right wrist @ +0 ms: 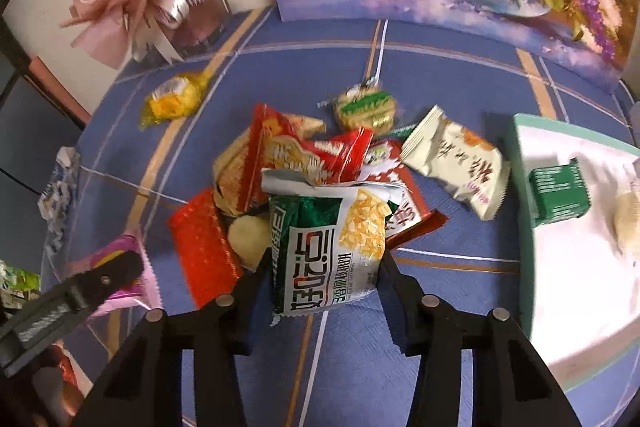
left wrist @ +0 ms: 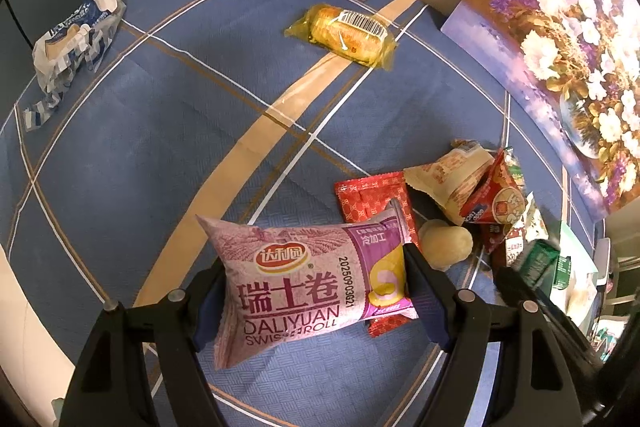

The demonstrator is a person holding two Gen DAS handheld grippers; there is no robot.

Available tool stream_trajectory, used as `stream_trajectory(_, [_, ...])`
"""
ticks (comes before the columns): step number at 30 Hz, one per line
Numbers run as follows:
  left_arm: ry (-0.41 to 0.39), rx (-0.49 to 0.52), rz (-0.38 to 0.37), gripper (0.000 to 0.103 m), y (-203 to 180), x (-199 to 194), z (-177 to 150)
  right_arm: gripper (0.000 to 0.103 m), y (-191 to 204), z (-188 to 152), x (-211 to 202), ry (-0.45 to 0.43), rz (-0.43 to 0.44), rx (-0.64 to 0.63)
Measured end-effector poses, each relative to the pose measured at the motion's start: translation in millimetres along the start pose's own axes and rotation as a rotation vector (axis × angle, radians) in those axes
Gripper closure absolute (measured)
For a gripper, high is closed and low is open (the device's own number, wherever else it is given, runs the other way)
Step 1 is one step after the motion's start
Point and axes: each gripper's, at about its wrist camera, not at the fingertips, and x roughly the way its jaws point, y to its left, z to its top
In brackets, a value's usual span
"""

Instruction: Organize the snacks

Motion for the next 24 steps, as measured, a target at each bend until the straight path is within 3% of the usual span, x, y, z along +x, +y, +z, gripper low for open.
stream_trajectory(11, [-0.045,0.065,-0.053,0.023,-31.4,-32.6,-6.5,0.052,-41.2,-3.9,-49.4,-0.022,-0.028,0.142])
stream_trajectory(24, [-0.008,0.298,-0.157,0.023,-153.5,-46.0,-44.0,0.052,-156.0,-15.3,-90.7,-0.057,-0.188,0.396])
